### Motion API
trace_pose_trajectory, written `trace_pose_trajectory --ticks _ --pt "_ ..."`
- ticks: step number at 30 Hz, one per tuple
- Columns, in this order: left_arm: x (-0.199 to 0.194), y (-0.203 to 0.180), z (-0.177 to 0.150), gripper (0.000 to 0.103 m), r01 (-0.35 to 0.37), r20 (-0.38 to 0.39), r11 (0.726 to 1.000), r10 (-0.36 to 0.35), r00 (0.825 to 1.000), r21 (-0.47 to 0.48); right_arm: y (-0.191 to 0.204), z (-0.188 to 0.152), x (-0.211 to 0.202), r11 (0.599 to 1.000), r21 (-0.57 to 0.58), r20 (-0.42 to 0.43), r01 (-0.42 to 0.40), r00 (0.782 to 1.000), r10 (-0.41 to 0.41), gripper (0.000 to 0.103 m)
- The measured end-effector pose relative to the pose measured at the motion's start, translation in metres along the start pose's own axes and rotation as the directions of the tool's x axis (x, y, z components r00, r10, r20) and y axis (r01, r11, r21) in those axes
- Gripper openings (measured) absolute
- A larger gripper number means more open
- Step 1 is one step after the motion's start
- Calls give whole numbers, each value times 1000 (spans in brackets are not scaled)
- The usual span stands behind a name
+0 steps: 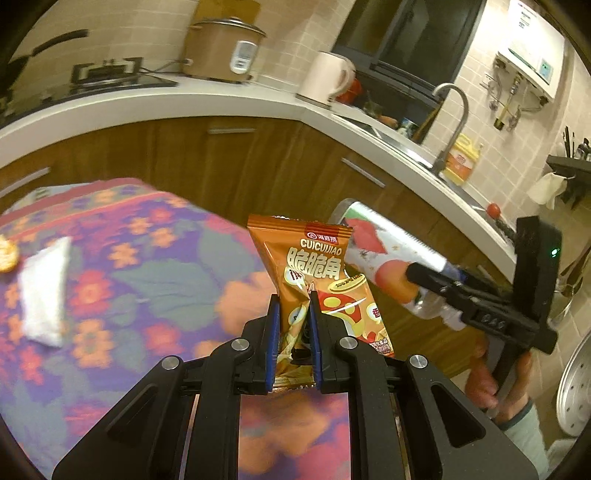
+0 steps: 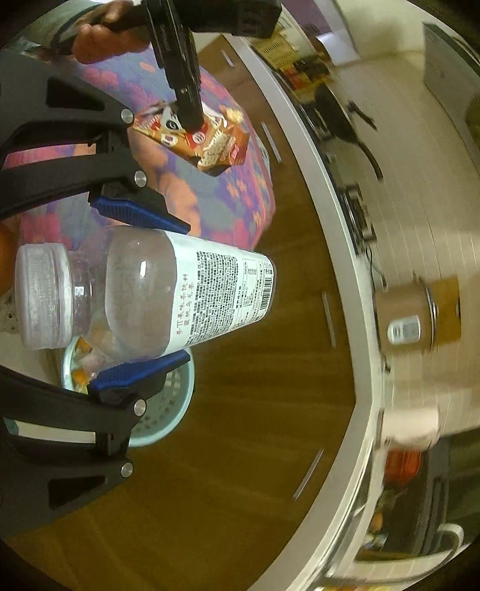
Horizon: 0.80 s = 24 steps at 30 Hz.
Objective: Collect trash
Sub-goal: 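Carry the snack bag and plastic bottle over the wastebasket with both tools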
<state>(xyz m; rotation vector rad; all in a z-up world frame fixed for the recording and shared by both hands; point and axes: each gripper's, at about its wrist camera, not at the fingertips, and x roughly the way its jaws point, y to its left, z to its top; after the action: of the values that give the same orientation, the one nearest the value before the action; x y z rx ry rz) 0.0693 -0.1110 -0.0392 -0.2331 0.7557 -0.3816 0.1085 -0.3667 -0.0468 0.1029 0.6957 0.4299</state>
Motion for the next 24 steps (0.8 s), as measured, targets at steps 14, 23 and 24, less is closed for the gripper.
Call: trace_pose_trajectory --ticks 14,23,24 --pt "111 -92 -22 13 -146 -33 980 143 989 -137 -100 -42 57 987 110 -78 116 991 -108 59" --pt "196 -102 -61 13 -261 -121 954 245 962 -147 -169 -80 105 962 244 -144 122 986 -89 59" --pt "201 -101 -66 13 -268 -123 953 252 960 -138 -172 -81 110 962 247 -151 121 985 -85 59"
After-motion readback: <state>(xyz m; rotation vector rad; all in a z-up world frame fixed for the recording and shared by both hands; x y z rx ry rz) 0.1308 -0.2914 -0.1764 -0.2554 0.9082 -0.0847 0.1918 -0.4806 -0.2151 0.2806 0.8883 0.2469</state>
